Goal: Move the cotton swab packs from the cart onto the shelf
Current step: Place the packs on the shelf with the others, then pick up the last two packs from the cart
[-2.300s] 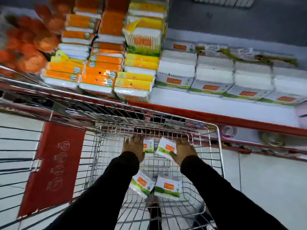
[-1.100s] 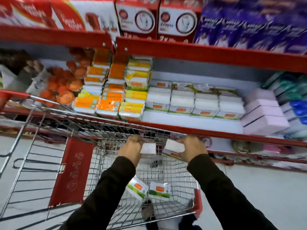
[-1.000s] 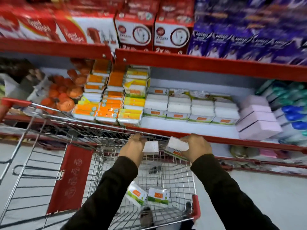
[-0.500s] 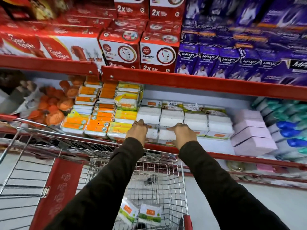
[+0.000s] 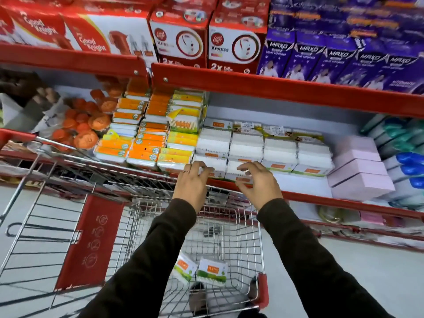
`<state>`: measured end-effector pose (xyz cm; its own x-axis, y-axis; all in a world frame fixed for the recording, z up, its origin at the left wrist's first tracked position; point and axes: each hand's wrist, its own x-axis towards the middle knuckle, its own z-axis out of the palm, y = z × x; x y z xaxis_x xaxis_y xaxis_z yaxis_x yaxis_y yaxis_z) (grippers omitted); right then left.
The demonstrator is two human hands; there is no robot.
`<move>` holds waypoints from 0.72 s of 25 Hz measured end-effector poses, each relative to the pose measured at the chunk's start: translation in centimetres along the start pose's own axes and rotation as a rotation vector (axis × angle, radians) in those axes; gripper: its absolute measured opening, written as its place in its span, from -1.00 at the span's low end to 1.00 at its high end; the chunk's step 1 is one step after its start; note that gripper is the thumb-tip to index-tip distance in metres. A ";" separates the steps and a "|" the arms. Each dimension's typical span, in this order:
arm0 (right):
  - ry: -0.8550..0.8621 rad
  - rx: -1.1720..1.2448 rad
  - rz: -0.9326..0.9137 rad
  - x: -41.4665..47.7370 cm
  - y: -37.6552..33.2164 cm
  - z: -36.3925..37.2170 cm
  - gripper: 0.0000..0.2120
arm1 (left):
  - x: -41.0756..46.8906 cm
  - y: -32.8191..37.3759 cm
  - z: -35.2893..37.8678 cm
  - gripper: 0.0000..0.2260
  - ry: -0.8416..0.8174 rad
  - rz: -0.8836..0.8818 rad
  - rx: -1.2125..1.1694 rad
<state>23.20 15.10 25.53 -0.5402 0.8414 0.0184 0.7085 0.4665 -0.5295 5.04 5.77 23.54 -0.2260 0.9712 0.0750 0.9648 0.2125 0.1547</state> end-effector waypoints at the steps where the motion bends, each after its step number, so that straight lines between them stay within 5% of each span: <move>1: -0.007 0.040 0.009 -1.1 -0.1 0.9 -0.69 | -1.4 -0.2 0.6 -0.51 -0.015 -0.004 -0.030; 6: -0.398 -0.045 0.159 -7.0 1.3 10.0 -0.62 | -8.5 -2.8 7.1 -0.57 -0.394 -0.094 -0.051; 10: -0.769 -0.186 0.218 -11.2 4.4 18.3 -0.48 | -11.9 -4.9 14.3 -0.48 -0.774 0.004 0.139; 14: -0.884 -0.297 0.214 -13.0 7.0 25.3 -0.49 | -13.5 -6.2 21.5 -0.41 -1.036 0.097 0.312; 18: -0.923 -0.340 0.169 -13.1 8.5 28.6 -0.54 | -14.1 -6.5 25.3 -0.40 -1.073 0.229 0.312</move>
<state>23.30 0.18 -3.48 -0.4595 0.4297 -0.7773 0.8231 0.5349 -0.1909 5.33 -6.54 -3.49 0.0458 0.5496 -0.8342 0.9938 -0.1095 -0.0175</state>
